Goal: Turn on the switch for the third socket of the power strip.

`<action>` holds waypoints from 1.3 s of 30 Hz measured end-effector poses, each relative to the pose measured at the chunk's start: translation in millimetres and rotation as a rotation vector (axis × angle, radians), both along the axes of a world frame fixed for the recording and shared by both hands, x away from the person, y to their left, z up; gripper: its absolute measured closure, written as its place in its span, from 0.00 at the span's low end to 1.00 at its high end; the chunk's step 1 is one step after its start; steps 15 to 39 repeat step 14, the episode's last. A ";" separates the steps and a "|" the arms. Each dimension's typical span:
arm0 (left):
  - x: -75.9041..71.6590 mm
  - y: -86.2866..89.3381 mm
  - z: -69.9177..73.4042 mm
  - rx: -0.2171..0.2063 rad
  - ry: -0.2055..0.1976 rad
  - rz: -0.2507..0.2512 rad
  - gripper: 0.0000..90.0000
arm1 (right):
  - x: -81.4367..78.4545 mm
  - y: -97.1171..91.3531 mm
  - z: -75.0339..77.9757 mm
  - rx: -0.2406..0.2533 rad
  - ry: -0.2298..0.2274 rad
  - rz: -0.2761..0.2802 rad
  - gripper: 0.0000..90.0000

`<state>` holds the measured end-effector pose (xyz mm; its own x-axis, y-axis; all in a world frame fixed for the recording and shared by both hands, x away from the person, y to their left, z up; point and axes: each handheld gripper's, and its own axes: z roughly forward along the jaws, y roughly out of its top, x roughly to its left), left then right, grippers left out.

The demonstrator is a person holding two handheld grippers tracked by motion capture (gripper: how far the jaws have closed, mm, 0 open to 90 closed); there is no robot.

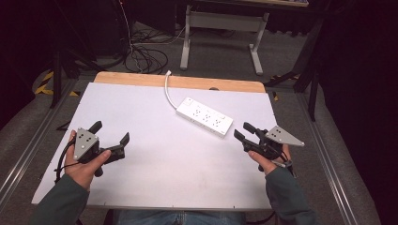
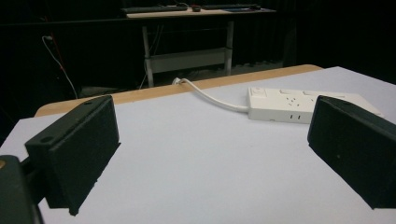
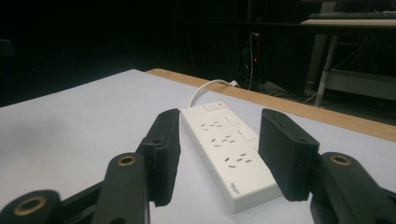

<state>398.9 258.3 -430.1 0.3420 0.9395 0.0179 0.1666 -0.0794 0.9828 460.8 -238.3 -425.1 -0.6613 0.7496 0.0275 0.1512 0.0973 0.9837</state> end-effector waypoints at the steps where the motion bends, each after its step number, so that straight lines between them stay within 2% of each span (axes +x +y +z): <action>1: 0.1 -0.1 -0.1 -0.001 -0.001 0.000 0.03 | 0.3 -0.1 0.0 0.002 0.001 -0.004 0.49; 8: 0.1 0.2 0.0 0.000 0.001 0.001 0.03 | 3.1 -1.0 -1.6 0.032 0.017 -0.045 0.33; 14: 0.4 -0.3 -0.2 0.001 -0.001 0.000 0.03 | 4.9 0.6 -3.5 0.045 0.034 -0.043 0.21; 39: 0.4 -0.3 -0.2 0.001 -0.001 0.000 0.03 | 4.9 0.6 -3.5 0.045 0.034 -0.043 0.21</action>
